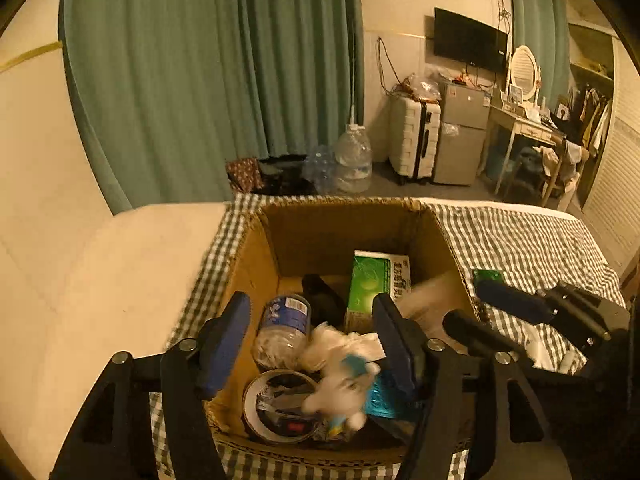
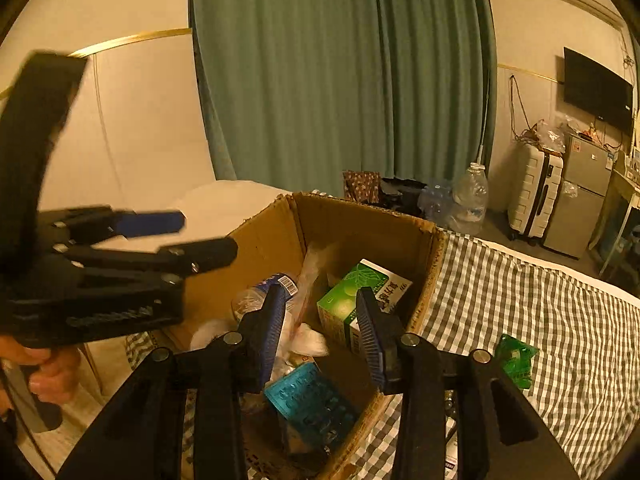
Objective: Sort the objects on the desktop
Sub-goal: 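Carry the bear toy and snack packet over the box and open both tools, then move both tools back toward the tube, bracelet and green packet on the bedspread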
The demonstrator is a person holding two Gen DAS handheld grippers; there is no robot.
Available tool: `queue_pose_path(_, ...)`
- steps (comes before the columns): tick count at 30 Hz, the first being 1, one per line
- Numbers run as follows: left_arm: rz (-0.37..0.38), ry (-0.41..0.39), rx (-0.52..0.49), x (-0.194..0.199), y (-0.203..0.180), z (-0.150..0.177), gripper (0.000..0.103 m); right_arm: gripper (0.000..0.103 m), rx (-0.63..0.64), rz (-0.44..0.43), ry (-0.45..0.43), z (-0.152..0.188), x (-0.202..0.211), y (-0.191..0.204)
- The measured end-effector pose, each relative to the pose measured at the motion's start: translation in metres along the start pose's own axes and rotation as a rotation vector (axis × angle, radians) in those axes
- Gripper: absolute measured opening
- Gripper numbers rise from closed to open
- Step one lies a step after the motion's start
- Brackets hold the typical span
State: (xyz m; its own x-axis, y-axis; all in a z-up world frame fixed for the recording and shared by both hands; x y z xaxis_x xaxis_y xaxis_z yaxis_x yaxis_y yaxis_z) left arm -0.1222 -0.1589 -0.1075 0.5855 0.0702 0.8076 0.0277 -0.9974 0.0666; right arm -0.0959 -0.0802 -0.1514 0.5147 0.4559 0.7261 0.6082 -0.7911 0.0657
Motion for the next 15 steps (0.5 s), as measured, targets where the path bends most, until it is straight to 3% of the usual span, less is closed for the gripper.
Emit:
queue_pose_path(2, -0.003, -0.016, 0.002, 0.005, 0.002, -0.004, 0.068, 0.047, -0.001, -0.008, -0.004, 0.000, 0.000, 0.001)
queue_pose_path(4, -0.002, -0.034, 0.010, 0.010, 0.005, -0.008, 0.074, 0.074, -0.002, -0.003, -0.019, -0.006, 0.003, -0.004)
queue_pose_path(11, 0.018, -0.129, 0.096, 0.040, 0.012, -0.026, 0.090, 0.074, -0.042, 0.030, -0.095, -0.017, 0.033, -0.016)
queue_pose_path(15, 0.036, -0.168, 0.113, 0.055, 0.006, -0.031, 0.097, 0.086, -0.103, 0.056, -0.152, -0.019, 0.064, -0.039)
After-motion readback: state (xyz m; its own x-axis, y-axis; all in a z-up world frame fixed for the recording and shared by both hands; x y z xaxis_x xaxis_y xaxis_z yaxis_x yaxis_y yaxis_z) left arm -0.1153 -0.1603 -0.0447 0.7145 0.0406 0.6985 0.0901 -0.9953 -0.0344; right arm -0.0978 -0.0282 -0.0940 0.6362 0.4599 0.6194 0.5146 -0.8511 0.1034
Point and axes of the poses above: each gripper's, at about its wrist camera, not at the fingertips, and x roughly against the way its jaws point, y to its left, z to its underside, the point moved 10 cm from there along -x, roughly the way its jaws point, and after that the axes turned 14 degrees about y, right-handed, at the moved point
